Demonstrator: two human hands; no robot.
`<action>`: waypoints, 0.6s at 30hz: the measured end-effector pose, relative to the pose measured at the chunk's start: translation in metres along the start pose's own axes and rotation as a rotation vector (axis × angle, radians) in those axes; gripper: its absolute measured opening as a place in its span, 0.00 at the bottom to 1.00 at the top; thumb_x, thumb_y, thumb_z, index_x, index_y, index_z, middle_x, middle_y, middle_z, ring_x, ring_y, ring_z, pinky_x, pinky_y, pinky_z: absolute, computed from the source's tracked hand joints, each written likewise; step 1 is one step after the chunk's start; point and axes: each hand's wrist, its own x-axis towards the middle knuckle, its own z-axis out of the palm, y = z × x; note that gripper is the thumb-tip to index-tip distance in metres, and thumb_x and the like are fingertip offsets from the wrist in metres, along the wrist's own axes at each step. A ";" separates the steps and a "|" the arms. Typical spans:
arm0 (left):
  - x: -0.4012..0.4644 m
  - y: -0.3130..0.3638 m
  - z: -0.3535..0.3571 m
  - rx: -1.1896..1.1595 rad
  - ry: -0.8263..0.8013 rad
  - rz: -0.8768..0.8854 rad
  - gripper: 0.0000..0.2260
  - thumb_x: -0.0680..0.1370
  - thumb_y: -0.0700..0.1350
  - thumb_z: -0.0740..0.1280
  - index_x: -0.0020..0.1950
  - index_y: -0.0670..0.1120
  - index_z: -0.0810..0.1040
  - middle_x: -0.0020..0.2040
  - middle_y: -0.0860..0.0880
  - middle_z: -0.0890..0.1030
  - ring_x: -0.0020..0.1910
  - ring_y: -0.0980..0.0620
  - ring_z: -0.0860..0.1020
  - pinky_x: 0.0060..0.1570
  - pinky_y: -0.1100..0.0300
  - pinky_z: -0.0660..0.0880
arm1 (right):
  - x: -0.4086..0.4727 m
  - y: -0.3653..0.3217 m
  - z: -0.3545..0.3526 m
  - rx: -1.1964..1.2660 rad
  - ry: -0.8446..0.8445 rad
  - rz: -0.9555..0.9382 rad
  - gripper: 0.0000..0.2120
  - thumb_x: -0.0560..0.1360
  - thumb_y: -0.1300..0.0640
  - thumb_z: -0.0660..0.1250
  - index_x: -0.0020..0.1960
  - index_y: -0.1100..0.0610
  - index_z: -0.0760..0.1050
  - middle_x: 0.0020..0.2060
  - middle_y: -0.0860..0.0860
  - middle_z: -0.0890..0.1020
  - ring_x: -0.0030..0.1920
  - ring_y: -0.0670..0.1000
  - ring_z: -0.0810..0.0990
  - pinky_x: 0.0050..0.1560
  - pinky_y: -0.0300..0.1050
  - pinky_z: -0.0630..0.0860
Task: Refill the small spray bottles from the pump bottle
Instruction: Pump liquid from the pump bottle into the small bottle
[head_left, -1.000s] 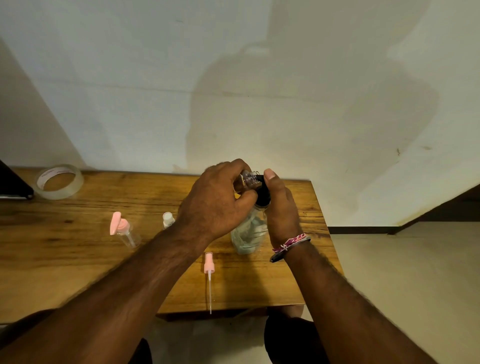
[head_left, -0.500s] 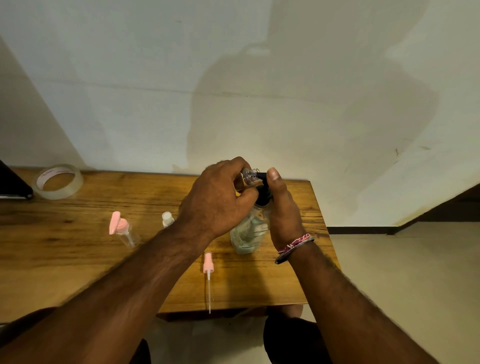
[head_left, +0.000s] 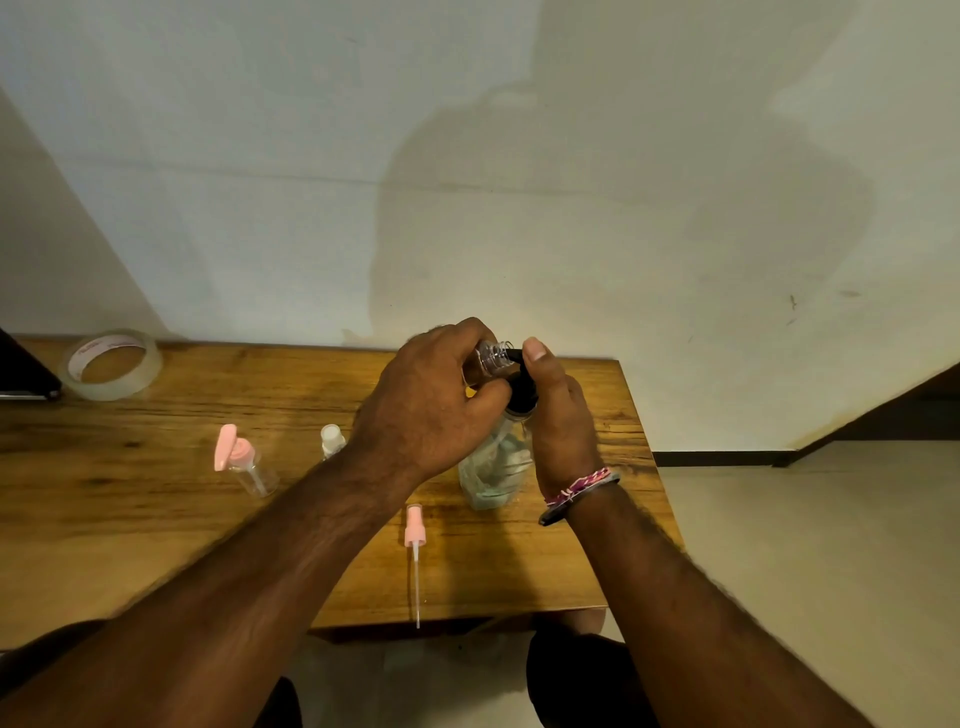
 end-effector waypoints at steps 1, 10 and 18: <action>0.000 0.001 0.000 -0.005 0.003 0.003 0.06 0.77 0.47 0.71 0.50 0.54 0.75 0.42 0.56 0.77 0.43 0.55 0.75 0.39 0.58 0.69 | -0.001 0.000 0.000 0.003 -0.012 -0.002 0.21 0.77 0.38 0.61 0.46 0.52 0.85 0.42 0.50 0.88 0.46 0.45 0.86 0.44 0.34 0.78; 0.000 -0.002 0.000 -0.027 0.017 0.016 0.06 0.77 0.47 0.71 0.49 0.54 0.76 0.42 0.55 0.78 0.44 0.52 0.76 0.40 0.54 0.73 | -0.001 -0.002 0.000 0.026 -0.027 0.022 0.22 0.74 0.33 0.61 0.47 0.45 0.87 0.48 0.53 0.88 0.54 0.52 0.86 0.61 0.54 0.79; 0.000 -0.005 0.001 0.026 -0.006 0.012 0.08 0.75 0.52 0.69 0.52 0.55 0.76 0.44 0.56 0.78 0.47 0.52 0.76 0.43 0.54 0.75 | 0.004 0.000 0.002 0.069 -0.005 0.067 0.23 0.71 0.35 0.64 0.47 0.51 0.87 0.49 0.61 0.87 0.57 0.64 0.83 0.65 0.67 0.75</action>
